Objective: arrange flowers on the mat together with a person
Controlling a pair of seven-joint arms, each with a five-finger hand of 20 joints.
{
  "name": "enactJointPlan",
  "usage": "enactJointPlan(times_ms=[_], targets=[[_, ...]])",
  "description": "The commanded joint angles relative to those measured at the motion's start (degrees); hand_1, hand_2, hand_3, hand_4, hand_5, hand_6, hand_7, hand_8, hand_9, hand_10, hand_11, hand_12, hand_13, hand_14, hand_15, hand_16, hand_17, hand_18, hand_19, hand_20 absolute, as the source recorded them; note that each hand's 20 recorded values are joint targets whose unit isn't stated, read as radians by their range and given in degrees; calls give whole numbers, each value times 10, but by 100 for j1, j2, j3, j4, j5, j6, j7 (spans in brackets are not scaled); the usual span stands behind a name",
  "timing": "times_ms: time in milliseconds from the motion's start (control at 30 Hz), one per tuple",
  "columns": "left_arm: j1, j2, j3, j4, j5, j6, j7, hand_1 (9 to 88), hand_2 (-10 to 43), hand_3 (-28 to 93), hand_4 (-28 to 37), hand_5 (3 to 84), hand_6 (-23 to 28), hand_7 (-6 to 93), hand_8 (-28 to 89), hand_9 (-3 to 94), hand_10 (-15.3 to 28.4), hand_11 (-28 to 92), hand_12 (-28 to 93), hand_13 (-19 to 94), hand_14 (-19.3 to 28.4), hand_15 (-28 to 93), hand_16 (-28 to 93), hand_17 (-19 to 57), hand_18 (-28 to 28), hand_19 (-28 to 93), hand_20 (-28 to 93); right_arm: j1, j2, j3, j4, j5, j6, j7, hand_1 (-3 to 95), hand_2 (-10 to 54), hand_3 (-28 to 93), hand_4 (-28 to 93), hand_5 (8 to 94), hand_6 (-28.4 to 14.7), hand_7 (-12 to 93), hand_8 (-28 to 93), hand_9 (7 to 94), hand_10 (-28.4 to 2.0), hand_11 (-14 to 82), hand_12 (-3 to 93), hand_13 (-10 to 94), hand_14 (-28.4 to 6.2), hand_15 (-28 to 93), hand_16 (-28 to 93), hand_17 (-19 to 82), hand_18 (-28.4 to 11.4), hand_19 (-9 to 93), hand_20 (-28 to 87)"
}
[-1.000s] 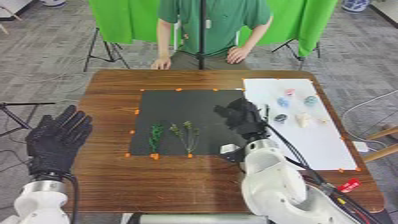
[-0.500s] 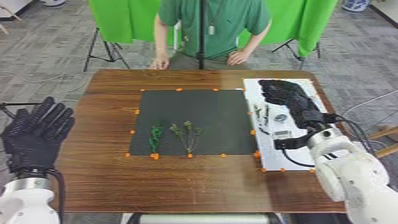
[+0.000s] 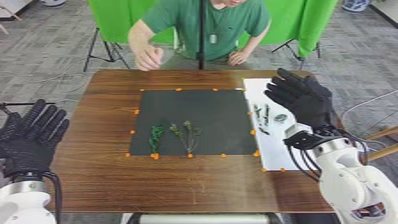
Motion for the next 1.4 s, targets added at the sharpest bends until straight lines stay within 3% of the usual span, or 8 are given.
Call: enactJointPlan(times_ms=[33, 567, 967, 1400], targets=[[36, -11, 60, 19, -56, 10, -5, 207, 131, 794, -283, 458, 79, 136, -95, 393, 151, 172, 84, 285, 145, 291, -64, -51, 161, 374, 143, -155, -95, 43, -65, -204, 120, -43, 134, 103, 758, -212, 430, -48, 126, -79, 417, -160, 51, 168, 332, -144, 89, 231, 115, -167, 315, 133], [-28, 31, 114, 60, -90, 1, -68, 210, 131, 791, -283, 463, 83, 137, -95, 402, 154, 179, 85, 290, 151, 306, -65, -53, 162, 382, 143, -178, -120, 61, -54, -238, 93, 37, 138, 104, 765, -214, 427, -47, 132, -84, 422, -167, 54, 170, 340, -149, 92, 239, 114, -169, 322, 134], [33, 4, 106, 27, -168, 28, -17, 211, 132, 791, -283, 465, 83, 138, -95, 406, 156, 181, 88, 292, 156, 316, -67, -52, 163, 382, 142, -217, -181, 68, -97, -215, 281, 82, 143, 106, 764, -212, 430, -48, 133, -85, 420, -169, 56, 171, 342, -152, 100, 241, 111, -172, 331, 135], [97, -30, 75, -5, -170, 55, -4, 212, 133, 790, -283, 468, 84, 140, -94, 406, 156, 181, 88, 292, 158, 318, -67, -53, 163, 385, 142, -270, -207, 96, -120, -178, 255, 111, 146, 109, 763, -211, 431, -47, 139, -88, 422, -169, 57, 169, 342, -153, 109, 236, 111, -172, 335, 132]])
